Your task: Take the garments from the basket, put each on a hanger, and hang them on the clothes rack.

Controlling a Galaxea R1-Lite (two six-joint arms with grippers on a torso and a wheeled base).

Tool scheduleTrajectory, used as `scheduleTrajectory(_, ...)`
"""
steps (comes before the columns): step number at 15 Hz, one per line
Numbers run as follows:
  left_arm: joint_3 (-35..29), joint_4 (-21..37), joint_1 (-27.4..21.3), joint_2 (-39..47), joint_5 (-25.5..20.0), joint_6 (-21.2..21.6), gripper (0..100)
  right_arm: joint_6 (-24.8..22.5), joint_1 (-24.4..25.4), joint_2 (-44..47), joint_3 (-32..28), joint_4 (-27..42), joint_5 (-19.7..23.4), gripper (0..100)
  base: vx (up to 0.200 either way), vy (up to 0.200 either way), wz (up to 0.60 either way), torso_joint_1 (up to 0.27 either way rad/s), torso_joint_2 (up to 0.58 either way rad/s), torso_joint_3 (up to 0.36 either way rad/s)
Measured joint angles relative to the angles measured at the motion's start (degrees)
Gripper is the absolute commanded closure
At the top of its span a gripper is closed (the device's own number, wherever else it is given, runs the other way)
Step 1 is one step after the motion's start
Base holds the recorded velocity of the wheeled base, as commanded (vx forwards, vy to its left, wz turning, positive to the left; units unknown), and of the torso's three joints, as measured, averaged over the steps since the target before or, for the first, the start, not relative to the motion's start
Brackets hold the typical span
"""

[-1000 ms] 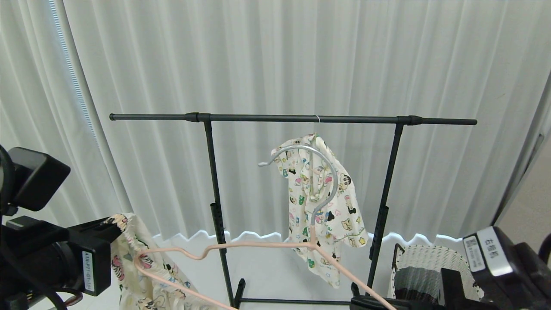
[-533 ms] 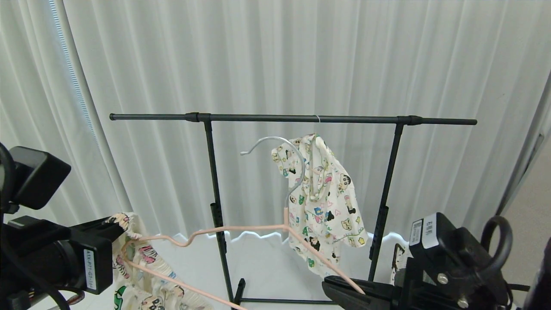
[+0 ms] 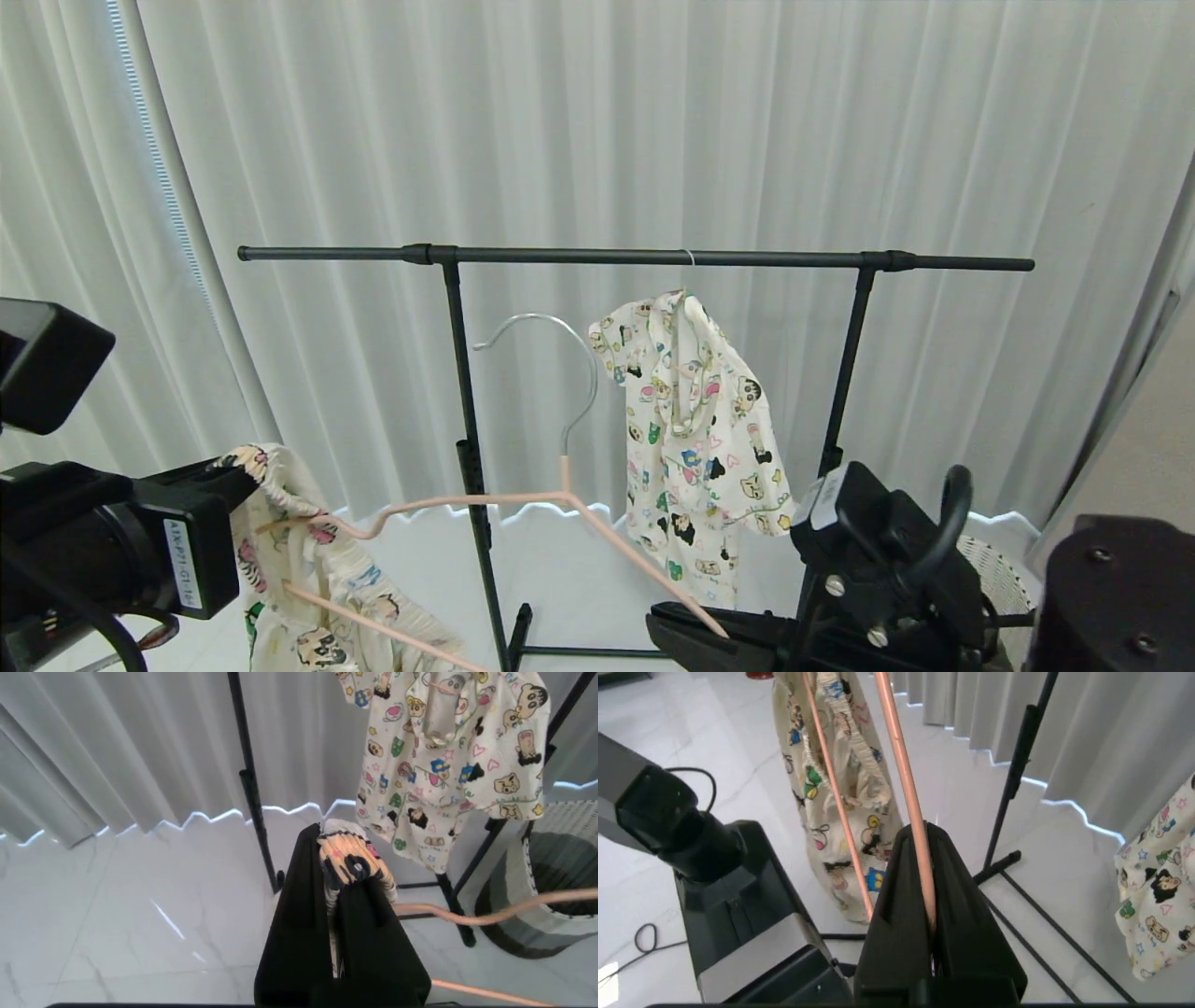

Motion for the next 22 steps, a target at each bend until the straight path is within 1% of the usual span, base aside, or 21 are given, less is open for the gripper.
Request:
scheduleTrajectory(6, -2.8, 0.0, -0.1, 0.1, 0.0, -0.6, 100, 0.6, 0.3, 7.9, -9.4, 0.0, -2.8, 100, 0.000, 0.000, 0.00, 0.000, 0.00, 0.000)
scheduleTrajectory(9, -4.7, 0.0, -0.2, 0.2, 0.0, -0.5, 100, 1.5, 1.9, 11.1, -11.8, 0.0, -3.7, 100, 0.000, 0.000, 0.00, 0.000, 0.00, 0.000)
scheduleTrajectory(11, -7.1, 0.0, -2.0, 0.4, 0.1, -0.4, 100, 2.0, 3.0, 13.2, -13.7, 0.0, -4.3, 100, 0.000, 0.000, 0.00, 0.000, 0.00, 0.000)
scheduleTrajectory(15, -11.3, 0.0, -8.2, 2.1, 0.1, -0.2, 100, 2.5, 3.4, 16.8, -19.4, 0.0, -5.8, 100, 0.000, 0.000, 0.00, 0.000, 0.00, 0.000)
scheduleTrajectory(17, -12.4, 0.0, -9.8, 3.2, 0.1, -0.2, 100, 2.8, 3.8, 17.7, -20.9, 0.0, -5.9, 100, 0.000, 0.000, 0.00, 0.000, 0.00, 0.000)
scheduleTrajectory(20, -13.6, 0.0, -11.2, 4.3, 0.3, -0.2, 100, 2.8, 4.6, 18.1, -21.4, 0.0, -5.9, 100, 0.000, 0.000, 0.00, 0.000, 0.00, 0.000)
scheduleTrajectory(22, -13.6, 0.0, -11.4, 4.6, 2.8, 0.0, 100, 2.8, 4.6, 17.9, -21.5, 0.0, -6.0, 100, 0.000, 0.000, 0.00, 0.000, 0.00, 0.000)
